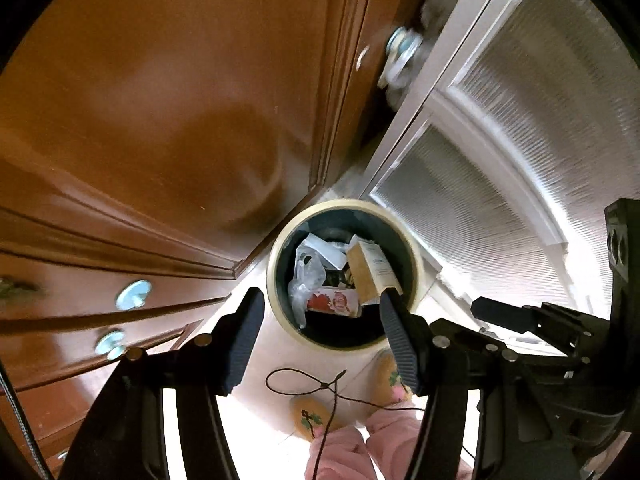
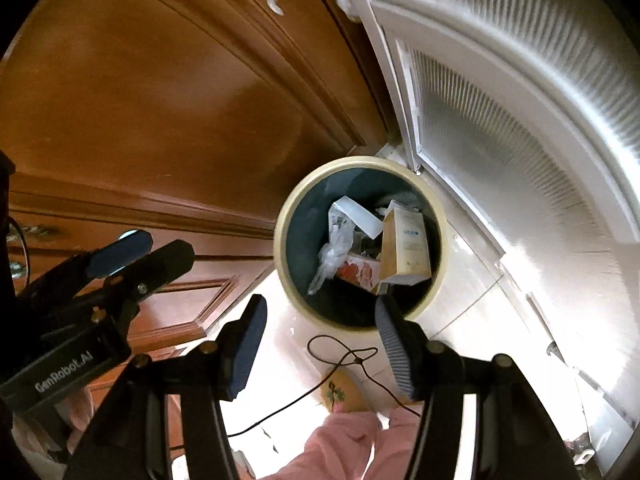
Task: Collect trash
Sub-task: 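Raise both tools back toward the counter corner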
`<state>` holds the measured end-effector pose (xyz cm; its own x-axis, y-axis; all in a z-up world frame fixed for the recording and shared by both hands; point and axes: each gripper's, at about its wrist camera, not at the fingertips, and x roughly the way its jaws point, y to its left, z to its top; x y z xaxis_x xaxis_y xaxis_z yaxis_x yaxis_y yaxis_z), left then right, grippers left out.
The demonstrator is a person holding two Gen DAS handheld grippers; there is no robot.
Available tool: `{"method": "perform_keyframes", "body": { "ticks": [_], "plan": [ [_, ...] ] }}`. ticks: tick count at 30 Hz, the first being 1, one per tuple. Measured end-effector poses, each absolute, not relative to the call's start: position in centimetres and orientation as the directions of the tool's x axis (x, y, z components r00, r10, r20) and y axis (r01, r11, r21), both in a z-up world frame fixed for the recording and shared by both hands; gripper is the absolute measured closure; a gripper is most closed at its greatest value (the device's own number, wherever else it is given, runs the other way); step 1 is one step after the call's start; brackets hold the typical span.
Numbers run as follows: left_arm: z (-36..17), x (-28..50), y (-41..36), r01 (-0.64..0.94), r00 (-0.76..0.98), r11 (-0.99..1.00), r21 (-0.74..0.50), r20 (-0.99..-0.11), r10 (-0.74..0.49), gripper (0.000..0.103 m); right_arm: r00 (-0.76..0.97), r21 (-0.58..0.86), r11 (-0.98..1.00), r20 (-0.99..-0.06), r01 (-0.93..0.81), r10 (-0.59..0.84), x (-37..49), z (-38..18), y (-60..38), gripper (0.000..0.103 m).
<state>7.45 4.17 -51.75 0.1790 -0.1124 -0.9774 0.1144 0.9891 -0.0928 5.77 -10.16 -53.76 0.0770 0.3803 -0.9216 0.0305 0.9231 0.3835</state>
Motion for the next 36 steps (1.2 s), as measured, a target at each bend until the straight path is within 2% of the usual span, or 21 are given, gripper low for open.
{"method": "perform_keyframes", "body": {
  "ticks": [15, 26, 36],
  "plan": [
    [-33.8, 4.9, 3.3, 0.184, 0.318, 0.981, -0.057, -0.941, -0.114, 0.045, 0.174, 0.362, 0.932, -0.918, 0.006, 0.356, 3.8, -37.6, -11.2, 0.046],
    [-23.4, 2.2, 2.0, 0.226, 0.373, 0.97, -0.089, -0.912, -0.17, 0.045, 0.262, 0.336, 0.94, -0.904, -0.05, 0.337, 2.1, -26.8, -11.7, 0.046],
    [-14.0, 1.0, 2.1, 0.282, 0.484, 0.958, -0.053, -0.854, -0.189, 0.045, 0.4, 0.315, 0.946, -0.86, -0.074, 0.318, 0.7, -17.7, -11.6, 0.046]
  ]
}}
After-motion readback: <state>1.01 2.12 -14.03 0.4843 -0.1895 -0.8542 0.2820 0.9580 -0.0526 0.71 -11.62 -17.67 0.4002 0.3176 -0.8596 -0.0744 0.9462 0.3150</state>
